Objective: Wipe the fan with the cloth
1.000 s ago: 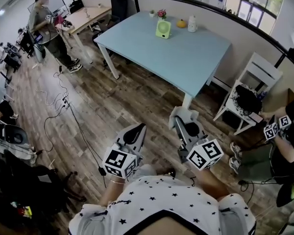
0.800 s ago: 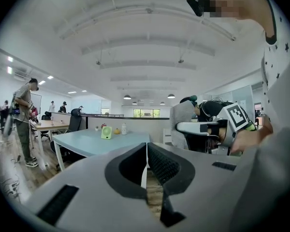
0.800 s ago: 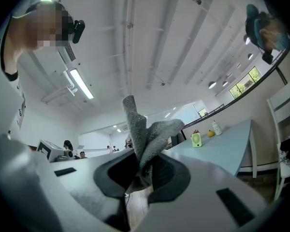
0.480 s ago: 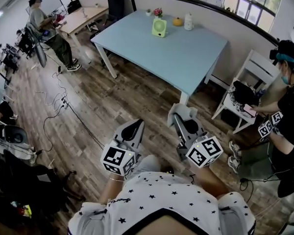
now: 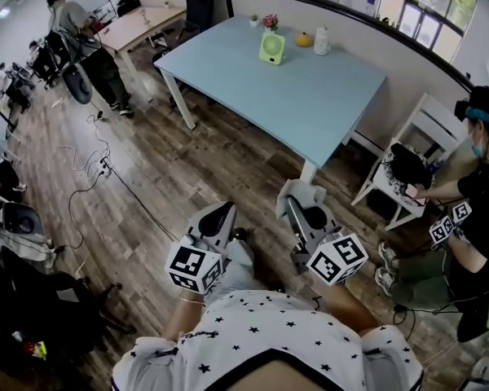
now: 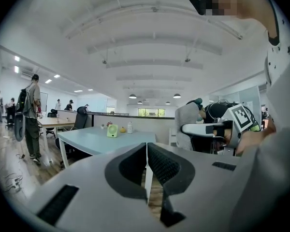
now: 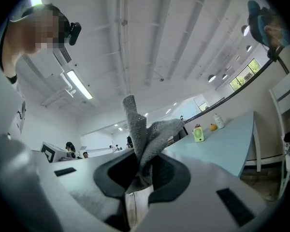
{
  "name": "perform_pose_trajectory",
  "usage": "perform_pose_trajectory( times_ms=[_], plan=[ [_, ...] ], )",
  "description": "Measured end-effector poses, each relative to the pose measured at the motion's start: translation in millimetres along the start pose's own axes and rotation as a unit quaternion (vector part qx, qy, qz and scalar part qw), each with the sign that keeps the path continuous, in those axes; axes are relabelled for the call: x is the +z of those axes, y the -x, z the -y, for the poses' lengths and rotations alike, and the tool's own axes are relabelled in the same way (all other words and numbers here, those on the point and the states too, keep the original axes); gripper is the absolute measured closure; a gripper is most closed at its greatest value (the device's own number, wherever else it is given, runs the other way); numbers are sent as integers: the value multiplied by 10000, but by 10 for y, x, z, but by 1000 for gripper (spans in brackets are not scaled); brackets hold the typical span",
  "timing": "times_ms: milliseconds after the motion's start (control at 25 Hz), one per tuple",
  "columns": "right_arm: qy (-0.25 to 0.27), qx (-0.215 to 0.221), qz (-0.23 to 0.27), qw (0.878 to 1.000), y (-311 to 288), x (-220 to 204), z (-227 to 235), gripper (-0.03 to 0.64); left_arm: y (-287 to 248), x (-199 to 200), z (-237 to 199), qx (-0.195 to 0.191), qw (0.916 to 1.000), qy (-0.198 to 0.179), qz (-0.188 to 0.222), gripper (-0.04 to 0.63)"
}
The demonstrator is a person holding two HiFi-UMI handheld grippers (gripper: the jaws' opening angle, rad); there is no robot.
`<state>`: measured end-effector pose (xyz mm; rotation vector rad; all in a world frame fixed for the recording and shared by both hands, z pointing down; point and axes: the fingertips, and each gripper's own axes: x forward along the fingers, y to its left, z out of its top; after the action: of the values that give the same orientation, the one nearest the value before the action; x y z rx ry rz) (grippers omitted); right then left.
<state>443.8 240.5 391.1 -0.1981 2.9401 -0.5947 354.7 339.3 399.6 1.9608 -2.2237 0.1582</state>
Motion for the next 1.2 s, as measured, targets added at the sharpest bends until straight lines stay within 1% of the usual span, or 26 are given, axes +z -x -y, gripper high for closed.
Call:
perform_pose_trajectory(
  times_ms=[200,400,920,1200],
  plan=[
    [90,-144,20,9999,-196,79,174,568,-289,88,-134,-224,9997,-26,84,565],
    [152,-285,20,9995,-496,138,336,566,-533,146,-384,-342,9993,4,135,565],
    [186,-427,-118,9988,-1463,152,668,566,-1107,283,-1317,-329,9993,-10,182,565],
    [279,-495,-149,9983,-1986,206,755,567,-1374,346,-1846,-396,9990,101,185,565]
  ],
)
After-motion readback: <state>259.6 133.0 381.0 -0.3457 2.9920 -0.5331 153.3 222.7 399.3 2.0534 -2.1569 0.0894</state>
